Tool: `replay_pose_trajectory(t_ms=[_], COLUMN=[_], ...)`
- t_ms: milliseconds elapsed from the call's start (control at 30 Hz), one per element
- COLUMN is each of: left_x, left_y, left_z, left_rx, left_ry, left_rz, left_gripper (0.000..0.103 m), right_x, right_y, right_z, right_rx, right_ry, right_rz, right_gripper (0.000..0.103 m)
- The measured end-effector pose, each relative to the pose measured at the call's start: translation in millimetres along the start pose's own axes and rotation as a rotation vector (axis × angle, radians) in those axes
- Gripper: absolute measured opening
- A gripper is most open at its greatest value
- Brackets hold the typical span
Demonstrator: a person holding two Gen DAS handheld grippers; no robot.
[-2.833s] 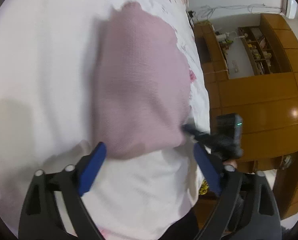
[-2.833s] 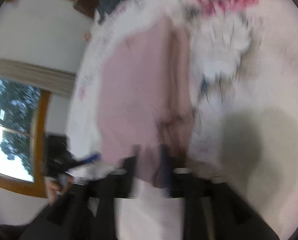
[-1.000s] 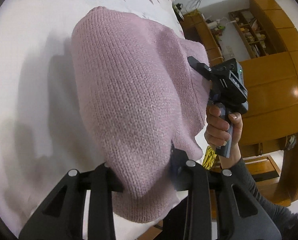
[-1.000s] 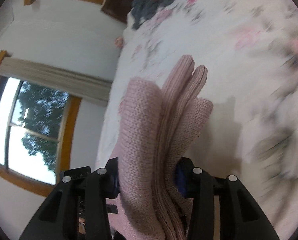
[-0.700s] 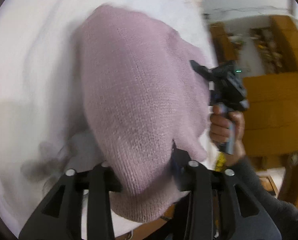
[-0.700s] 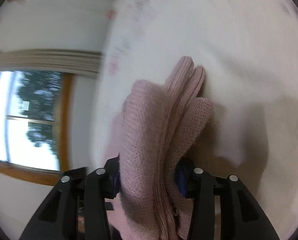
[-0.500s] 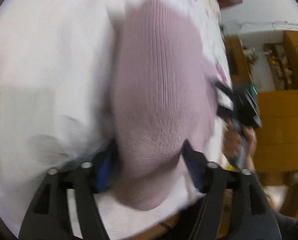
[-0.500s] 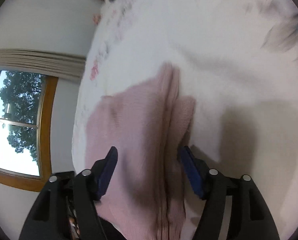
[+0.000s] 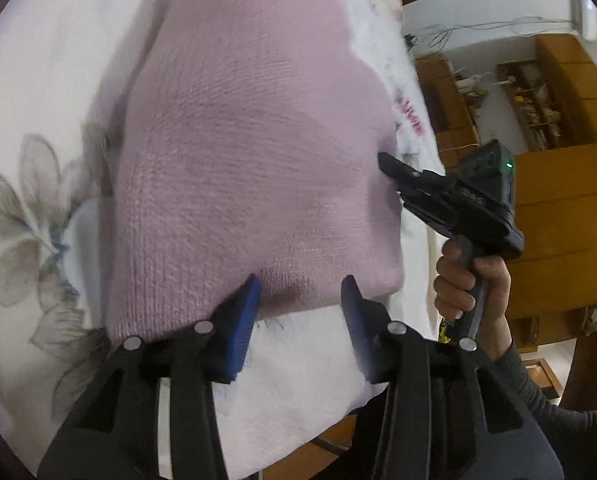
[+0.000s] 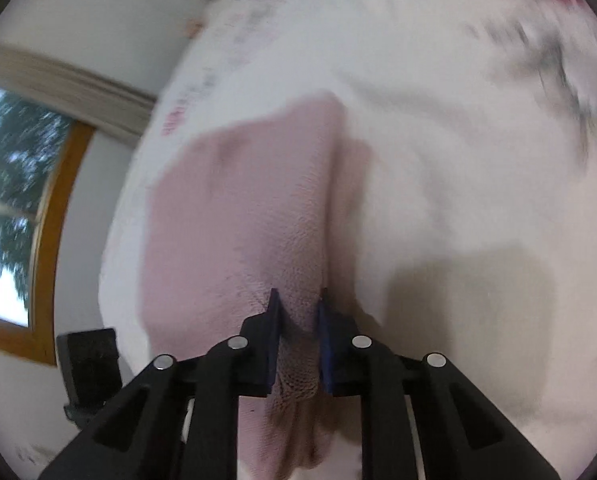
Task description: Fold small clothes
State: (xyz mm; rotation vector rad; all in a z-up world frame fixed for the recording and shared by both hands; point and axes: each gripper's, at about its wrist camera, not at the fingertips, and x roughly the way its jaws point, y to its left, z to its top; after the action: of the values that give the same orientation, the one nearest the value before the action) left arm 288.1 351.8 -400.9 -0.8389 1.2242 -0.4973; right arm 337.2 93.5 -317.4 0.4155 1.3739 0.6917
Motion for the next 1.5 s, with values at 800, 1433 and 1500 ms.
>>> replay_pose_trajectory(t_ms=[800,1433,1500], left_x=[-71,-49,-63], left_y=[-8,3,0], left_z=[137,84,80], left_rx=[0.004,0.09,0.069], left_ry=[-0.224,-0.077,-0.109], left_rz=[-0.141,0.14,0.128], left_gripper=[0.034,0.001,0.0], right_x=[-29,-9,-16], right_y=[-5,18,19], right_z=[56,-15,-18], right_rx=[-0.039,-0.188,-0.177], right_ry=[-0.162,0.035,0.023], right_rz=[0.02,-0.051,-0.062], right_gripper=[0.029,0.005,0.005])
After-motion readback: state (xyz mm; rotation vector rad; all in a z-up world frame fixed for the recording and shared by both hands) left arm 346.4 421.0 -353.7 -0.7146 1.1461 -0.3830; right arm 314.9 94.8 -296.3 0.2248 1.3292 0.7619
